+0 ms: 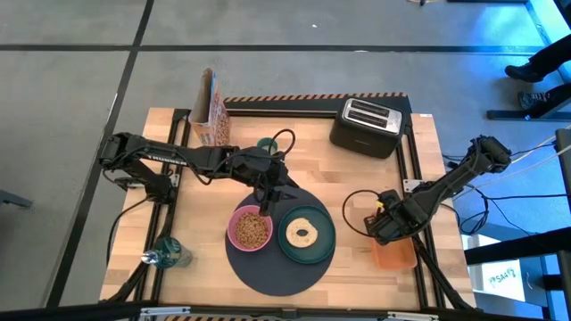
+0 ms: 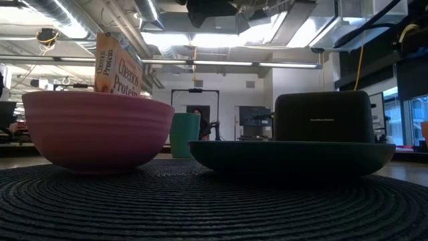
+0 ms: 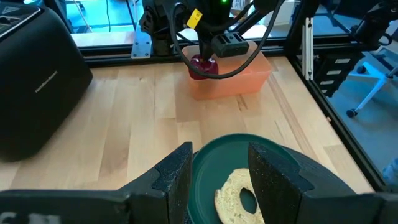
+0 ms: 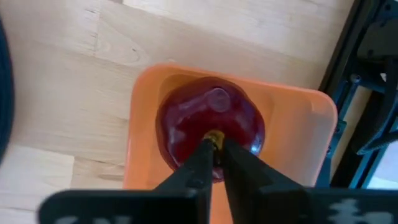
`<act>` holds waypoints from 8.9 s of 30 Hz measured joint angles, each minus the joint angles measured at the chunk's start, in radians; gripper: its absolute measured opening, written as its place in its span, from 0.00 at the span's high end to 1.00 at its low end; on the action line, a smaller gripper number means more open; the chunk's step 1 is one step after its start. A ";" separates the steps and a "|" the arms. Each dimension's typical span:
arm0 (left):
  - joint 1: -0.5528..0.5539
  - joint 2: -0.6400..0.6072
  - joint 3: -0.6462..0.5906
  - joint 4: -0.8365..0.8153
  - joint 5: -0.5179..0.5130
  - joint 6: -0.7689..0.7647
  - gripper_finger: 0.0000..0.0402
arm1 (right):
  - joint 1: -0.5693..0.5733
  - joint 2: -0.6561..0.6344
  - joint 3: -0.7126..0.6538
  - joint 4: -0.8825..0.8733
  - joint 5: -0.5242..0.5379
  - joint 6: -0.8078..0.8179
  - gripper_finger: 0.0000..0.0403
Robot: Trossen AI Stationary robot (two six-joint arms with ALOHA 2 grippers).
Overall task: Arrange a breakfast setting
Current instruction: Put the apple on the dark green plate beside the toasted bread, then put the yellow spoon on the left side of the blue placemat
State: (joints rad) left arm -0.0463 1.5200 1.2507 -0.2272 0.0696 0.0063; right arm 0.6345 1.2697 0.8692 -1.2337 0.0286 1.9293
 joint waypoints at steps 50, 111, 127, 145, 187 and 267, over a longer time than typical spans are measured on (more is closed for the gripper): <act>0.023 0.412 0.265 0.326 0.065 -0.087 0.01 | -0.382 0.025 0.482 0.091 0.162 -0.949 1.00; -0.046 0.483 0.040 0.774 -0.086 -0.138 0.31 | -0.419 -0.208 0.478 0.174 0.435 -1.257 0.51; -0.142 0.702 0.009 1.013 -0.277 -0.026 0.30 | -0.419 -0.192 0.475 0.144 0.401 -1.300 0.53; -0.118 0.703 0.009 0.916 -0.266 -0.072 0.22 | -0.419 -0.192 0.475 0.131 0.369 -1.280 0.53; 0.019 -0.094 0.010 -0.157 -0.473 -0.329 0.12 | -0.419 -0.100 0.051 0.766 0.191 -1.140 0.53; -0.867 -0.352 -0.025 -1.063 0.410 -1.846 0.41 | -0.379 -0.122 -0.037 0.454 0.097 -1.115 0.53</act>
State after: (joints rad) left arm -0.9132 1.1675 1.2253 -1.2900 0.4793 -1.8402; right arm 0.2558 1.1473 0.8319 -0.7797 0.1254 0.8143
